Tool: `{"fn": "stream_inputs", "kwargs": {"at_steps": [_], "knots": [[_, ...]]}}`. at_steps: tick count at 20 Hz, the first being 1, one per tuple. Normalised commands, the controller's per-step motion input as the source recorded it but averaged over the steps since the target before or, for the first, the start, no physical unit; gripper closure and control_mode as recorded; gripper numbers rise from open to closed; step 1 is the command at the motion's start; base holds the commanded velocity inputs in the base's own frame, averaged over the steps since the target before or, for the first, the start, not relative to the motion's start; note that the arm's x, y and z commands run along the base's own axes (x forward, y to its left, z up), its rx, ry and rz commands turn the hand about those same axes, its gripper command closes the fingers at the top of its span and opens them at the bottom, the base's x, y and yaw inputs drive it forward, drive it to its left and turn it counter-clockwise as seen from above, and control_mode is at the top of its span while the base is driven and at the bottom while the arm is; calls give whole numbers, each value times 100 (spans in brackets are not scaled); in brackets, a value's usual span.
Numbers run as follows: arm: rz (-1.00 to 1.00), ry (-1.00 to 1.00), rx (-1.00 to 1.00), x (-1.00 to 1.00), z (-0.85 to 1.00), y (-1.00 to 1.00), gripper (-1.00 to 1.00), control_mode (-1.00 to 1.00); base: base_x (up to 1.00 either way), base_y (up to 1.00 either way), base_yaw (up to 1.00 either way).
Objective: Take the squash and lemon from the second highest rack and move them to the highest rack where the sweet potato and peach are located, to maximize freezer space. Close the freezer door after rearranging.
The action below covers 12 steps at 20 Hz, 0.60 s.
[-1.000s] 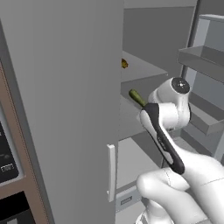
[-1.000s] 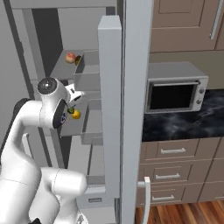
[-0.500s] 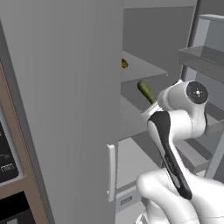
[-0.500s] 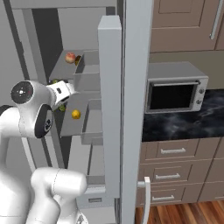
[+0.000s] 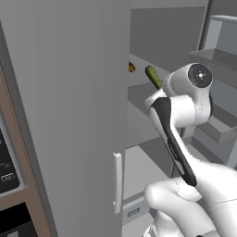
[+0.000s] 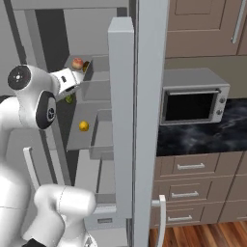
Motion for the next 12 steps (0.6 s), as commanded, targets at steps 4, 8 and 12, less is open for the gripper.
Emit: {"fn": "stream_inputs", "kwargs": {"at_steps": [4,8,12], "knots": [[0,0,13,58,24,0,100,-100,0,0,0],[0,0,15,60,1,0,100,-100,0,0,0],[0,3,5,65,-1,0,100,-100,0,0,0]]}}
